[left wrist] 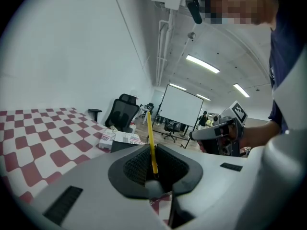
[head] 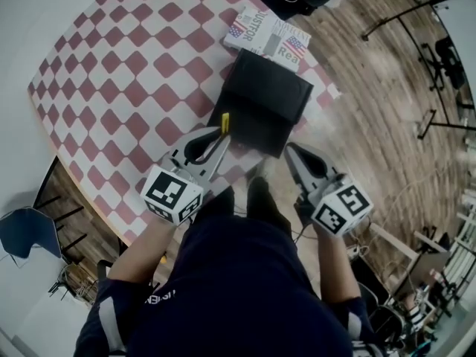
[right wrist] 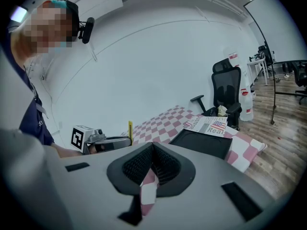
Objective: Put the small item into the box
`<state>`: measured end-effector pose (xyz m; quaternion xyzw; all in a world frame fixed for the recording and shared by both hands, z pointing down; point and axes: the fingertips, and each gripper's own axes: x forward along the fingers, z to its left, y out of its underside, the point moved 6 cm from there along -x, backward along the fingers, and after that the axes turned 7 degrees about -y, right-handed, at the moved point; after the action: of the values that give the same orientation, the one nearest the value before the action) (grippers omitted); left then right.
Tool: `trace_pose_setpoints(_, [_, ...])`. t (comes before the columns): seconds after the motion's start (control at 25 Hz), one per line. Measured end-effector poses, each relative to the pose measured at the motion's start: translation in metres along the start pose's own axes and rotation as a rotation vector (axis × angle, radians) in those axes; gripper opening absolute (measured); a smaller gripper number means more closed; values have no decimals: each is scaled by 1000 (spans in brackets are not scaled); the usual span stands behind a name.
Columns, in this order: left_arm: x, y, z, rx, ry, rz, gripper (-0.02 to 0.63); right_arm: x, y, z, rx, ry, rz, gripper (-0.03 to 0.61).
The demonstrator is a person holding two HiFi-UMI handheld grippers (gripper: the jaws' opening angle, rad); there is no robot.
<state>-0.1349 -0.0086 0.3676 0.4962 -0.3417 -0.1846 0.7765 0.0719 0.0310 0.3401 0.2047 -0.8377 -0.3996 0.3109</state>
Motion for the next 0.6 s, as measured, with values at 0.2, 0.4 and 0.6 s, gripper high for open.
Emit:
trace_pose_setpoints(0.2, [25, 11, -2, 18, -23, 72, 69, -2, 1, -25, 21, -30, 16, 17])
trace_pose_setpoints(0.4, [54, 21, -4, 109, -45, 152, 69, -5, 0, -52, 39, -66, 37, 17])
trace_pose_setpoints(0.6, [82, 27, -4, 226, -47, 229, 69, -4, 2, -77, 54, -99, 61, 17])
